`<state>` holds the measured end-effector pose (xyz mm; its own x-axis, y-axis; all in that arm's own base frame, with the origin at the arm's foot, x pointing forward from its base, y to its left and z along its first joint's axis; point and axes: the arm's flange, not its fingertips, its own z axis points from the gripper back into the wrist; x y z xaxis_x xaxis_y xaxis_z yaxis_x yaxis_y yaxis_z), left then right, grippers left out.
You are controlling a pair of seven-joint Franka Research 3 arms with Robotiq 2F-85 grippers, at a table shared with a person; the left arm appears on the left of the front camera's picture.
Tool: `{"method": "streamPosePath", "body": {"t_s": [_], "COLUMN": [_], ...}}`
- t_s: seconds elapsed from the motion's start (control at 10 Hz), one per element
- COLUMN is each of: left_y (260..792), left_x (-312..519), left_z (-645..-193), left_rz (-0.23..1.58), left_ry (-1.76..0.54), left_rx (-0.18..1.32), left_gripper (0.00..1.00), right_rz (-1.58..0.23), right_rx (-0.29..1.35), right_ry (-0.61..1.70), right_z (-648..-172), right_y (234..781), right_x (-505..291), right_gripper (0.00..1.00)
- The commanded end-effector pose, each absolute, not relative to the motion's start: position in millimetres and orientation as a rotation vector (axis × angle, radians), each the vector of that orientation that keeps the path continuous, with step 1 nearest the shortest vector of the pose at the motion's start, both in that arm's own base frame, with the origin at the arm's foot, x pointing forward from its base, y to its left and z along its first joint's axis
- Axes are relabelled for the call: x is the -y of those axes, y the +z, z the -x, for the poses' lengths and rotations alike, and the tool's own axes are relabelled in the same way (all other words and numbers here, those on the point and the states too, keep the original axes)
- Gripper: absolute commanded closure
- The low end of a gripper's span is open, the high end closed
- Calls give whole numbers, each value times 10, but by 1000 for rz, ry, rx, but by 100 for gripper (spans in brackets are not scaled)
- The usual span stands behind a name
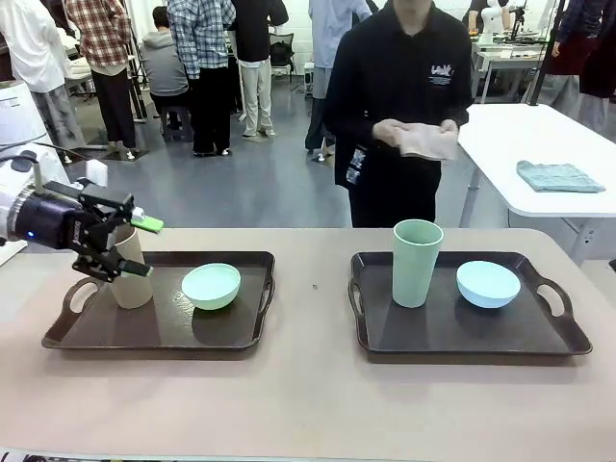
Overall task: Set up a tray with a mat and arrange the tableware.
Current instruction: Pick up the Picnic Bowl and Reusable plastic cup from the Handle tray in front of the human's position and hold them in the air.
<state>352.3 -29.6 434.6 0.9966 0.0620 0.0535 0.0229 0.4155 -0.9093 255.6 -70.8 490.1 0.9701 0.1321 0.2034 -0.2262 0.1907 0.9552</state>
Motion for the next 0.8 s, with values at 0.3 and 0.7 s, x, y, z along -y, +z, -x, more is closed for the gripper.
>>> {"method": "streamPosePath", "body": {"t_s": [0.3,0.7], "left_y": [4694,4694], "left_x": [-189,-189], "left_z": [-3440,-3440], "left_rz": [1090,1090], "left_ry": [210,210], "left_rx": [176,176], "left_gripper": [0,0], "right_rz": [-1338,-1338], "right_rx": [50,50], "right_ry": [232,232], "right_z": [-2619,-2619], "right_y": [4832,4832], "right_x": [726,726], "right_gripper": [0,0]}}
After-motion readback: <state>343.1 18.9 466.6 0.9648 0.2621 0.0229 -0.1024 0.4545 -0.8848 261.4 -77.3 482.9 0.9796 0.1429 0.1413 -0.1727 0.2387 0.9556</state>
